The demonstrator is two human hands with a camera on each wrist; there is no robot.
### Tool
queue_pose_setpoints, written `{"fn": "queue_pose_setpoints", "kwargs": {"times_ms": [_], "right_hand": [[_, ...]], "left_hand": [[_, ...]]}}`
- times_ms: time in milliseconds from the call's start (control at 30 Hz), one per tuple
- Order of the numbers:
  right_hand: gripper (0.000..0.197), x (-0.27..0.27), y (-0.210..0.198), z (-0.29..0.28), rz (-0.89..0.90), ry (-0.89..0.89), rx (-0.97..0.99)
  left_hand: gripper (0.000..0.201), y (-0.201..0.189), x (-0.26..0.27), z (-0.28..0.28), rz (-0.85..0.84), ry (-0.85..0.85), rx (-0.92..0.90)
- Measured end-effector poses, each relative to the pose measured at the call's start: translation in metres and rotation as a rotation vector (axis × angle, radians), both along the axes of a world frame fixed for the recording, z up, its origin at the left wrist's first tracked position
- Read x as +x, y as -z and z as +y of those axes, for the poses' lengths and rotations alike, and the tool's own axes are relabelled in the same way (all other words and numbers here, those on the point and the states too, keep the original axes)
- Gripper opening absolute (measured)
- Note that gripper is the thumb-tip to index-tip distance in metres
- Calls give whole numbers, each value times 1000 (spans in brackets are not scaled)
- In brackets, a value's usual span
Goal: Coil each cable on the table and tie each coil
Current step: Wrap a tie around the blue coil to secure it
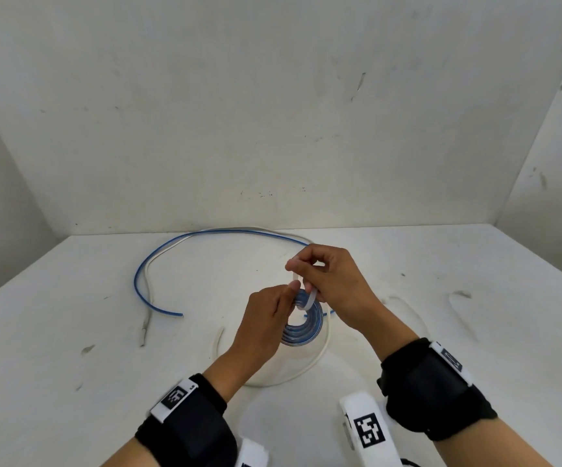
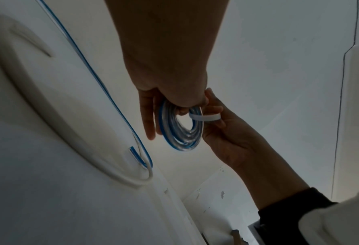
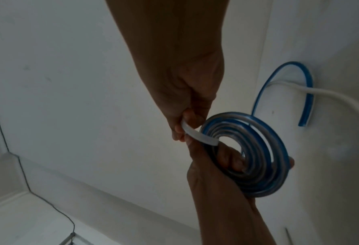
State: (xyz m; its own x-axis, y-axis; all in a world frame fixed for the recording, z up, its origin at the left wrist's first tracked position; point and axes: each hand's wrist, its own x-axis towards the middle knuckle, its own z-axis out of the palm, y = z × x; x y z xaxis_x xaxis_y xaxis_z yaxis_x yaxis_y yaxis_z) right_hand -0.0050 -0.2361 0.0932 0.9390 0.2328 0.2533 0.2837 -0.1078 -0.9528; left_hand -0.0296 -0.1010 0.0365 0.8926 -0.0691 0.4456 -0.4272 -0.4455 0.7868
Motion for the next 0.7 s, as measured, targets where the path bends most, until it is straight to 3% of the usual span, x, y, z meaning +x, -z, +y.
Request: {"fn": "queue_pose_setpoints", "kwargs": {"times_ms": [333,467,567,700], "right_hand": [[9,-4,1,4,63,22,115],[34,-5,5,3,121,43,129],[37,-11,11,1,193,-34,68],[28,-21,17,5,-48,149,-156]], "left_hand": [[27,-1,-1,-3,-79,-78,3],[29,-4,1,1,-88,-182,-28],[30,-7,4,3,-112,-234,-24],[31,-5,2,1,-115,-254,-31]]}}
